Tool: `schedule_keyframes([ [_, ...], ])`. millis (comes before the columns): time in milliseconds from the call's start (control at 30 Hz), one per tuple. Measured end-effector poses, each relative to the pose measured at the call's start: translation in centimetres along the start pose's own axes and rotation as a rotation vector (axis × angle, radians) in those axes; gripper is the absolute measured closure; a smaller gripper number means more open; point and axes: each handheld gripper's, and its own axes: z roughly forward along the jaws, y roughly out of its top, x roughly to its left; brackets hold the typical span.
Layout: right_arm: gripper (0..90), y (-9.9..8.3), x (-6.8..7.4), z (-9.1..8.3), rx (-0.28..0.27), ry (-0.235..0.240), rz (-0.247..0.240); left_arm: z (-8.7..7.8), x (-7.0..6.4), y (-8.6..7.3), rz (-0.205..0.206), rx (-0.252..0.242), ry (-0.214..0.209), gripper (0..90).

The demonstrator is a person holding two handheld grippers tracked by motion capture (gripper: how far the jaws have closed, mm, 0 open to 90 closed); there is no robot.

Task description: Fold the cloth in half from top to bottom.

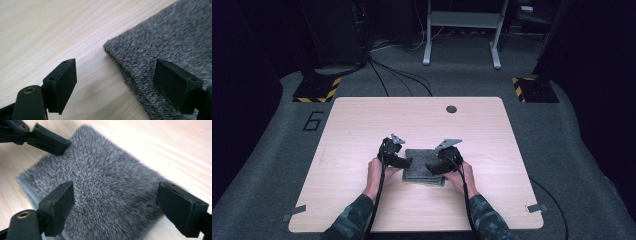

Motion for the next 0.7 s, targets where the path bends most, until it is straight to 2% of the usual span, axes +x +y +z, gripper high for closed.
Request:
schedule_keyframes([
  [67,13.5,-0.3,-0.1,1.1,0.036,0.009,0.010,0.4,0.2,-0.4,-0.013,0.007,-0.009,18.1],
  [100,13.4,-0.5,-0.2,1.2,0.031,0.016,0.017,0.3,0.3,-0.5,-0.028,-0.002,-0.014,18.1],
  [167,13.1,-0.6,-0.4,0.6,0.006,0.021,0.039,-0.3,0.4,-0.5,-0.029,-0.019,-0.003,14.9],
  [300,11.8,-0.8,-0.7,-2.5,-0.064,0.008,0.087,-2.2,0.6,-0.7,-0.028,-0.054,0.003,11.8],
  [333,11.5,-1.0,-0.9,-3.3,-0.084,0.002,0.076,-2.8,0.7,-0.9,-0.028,-0.059,0.007,10.9],
  [467,9.0,-2.1,-1.6,-6.1,-0.107,-0.018,0.101,-4.7,1.1,-1.8,-0.020,-0.088,0.027,8.9],
  [700,6.9,-5.1,-2.9,-9.7,-0.133,-0.071,0.158,-7.2,2.2,-4.4,-0.044,-0.084,0.058,5.2],
])
